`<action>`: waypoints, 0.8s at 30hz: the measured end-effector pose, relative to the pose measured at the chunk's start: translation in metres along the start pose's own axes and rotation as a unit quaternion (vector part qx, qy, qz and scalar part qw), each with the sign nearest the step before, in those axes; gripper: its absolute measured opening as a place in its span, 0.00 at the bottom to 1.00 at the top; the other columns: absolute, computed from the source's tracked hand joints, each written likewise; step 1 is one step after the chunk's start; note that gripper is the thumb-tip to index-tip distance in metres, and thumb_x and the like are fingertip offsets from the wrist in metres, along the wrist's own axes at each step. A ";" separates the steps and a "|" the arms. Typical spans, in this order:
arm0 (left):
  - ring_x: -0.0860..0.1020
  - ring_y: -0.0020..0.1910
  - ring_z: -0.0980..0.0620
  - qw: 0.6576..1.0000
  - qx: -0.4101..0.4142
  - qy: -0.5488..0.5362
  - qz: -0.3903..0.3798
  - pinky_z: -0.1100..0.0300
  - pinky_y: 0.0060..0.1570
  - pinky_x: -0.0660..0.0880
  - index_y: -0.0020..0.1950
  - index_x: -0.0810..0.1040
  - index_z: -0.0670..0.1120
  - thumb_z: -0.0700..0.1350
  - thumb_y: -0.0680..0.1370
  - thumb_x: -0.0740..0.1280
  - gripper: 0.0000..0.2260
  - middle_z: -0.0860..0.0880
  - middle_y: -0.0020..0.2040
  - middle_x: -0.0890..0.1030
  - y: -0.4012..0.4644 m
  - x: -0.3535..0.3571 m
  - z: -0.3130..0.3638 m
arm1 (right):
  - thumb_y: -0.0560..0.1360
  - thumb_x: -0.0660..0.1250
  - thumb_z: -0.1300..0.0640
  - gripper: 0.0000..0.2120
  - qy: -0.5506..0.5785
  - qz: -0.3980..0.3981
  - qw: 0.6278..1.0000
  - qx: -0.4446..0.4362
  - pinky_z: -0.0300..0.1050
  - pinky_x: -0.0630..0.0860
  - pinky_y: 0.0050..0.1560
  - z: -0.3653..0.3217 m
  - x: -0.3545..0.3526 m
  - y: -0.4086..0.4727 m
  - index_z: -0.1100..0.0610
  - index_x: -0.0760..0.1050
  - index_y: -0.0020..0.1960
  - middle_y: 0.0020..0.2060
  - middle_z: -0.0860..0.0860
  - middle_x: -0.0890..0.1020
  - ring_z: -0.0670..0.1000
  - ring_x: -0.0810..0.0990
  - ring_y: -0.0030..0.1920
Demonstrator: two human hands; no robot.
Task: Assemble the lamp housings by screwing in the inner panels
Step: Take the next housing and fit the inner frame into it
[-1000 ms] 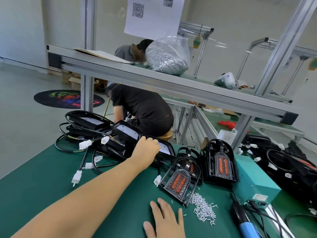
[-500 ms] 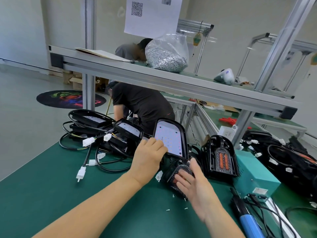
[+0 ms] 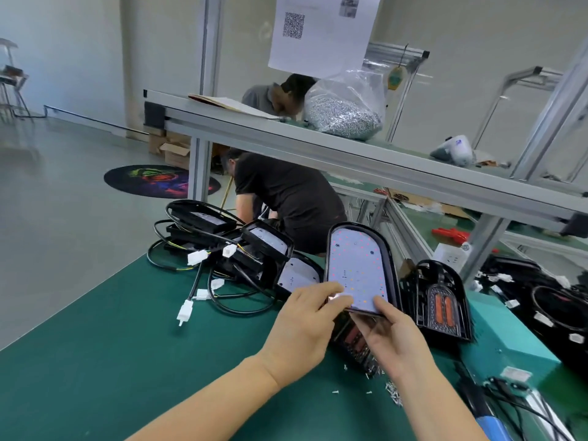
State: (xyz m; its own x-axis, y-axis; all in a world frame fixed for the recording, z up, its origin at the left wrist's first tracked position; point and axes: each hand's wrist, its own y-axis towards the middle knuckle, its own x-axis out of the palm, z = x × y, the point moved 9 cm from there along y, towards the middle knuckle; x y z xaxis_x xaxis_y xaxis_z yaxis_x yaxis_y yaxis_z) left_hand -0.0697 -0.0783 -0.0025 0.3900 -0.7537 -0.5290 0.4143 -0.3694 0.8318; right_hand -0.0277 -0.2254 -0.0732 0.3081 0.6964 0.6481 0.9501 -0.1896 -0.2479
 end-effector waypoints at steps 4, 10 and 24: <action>0.69 0.61 0.51 0.995 -0.100 -0.015 0.026 0.61 0.61 0.63 0.60 0.76 0.43 0.33 0.63 0.72 0.25 0.46 0.59 0.76 -0.003 -0.004 -0.042 | 0.80 0.60 0.66 0.06 -0.025 0.005 0.999 -0.036 0.50 0.84 0.39 -0.028 0.006 0.006 0.66 0.75 0.50 0.43 0.59 0.83 0.56 0.80 0.45; 0.64 0.69 0.46 0.909 -0.101 0.238 -0.326 0.51 0.71 0.54 0.72 0.64 0.46 0.47 0.79 0.61 0.21 0.48 0.70 0.68 -0.020 0.080 -0.099 | 0.81 0.60 0.65 0.06 -0.007 -0.034 0.998 -0.057 0.50 0.83 0.35 -0.058 0.017 0.014 0.64 0.75 0.53 0.41 0.58 0.86 0.55 0.86 0.39; 0.77 0.49 0.44 0.966 -0.056 0.241 -0.071 0.54 0.49 0.64 0.49 0.81 0.46 0.39 0.64 0.74 0.14 0.48 0.47 0.79 0.034 0.049 -0.091 | 0.70 0.64 0.62 0.12 -0.031 -0.106 0.992 -0.054 0.48 0.83 0.42 -0.070 0.022 -0.044 0.62 0.86 0.41 0.50 0.59 0.85 0.54 0.86 0.46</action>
State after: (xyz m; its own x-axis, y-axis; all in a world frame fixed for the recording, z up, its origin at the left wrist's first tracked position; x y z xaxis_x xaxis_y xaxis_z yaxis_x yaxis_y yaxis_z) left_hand 0.0387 -0.0782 -0.0161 0.6491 -0.3480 -0.6764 0.5685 -0.3689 0.7353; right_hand -0.0590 -0.2508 0.0022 0.1001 0.7690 0.6314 0.9940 -0.1053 -0.0294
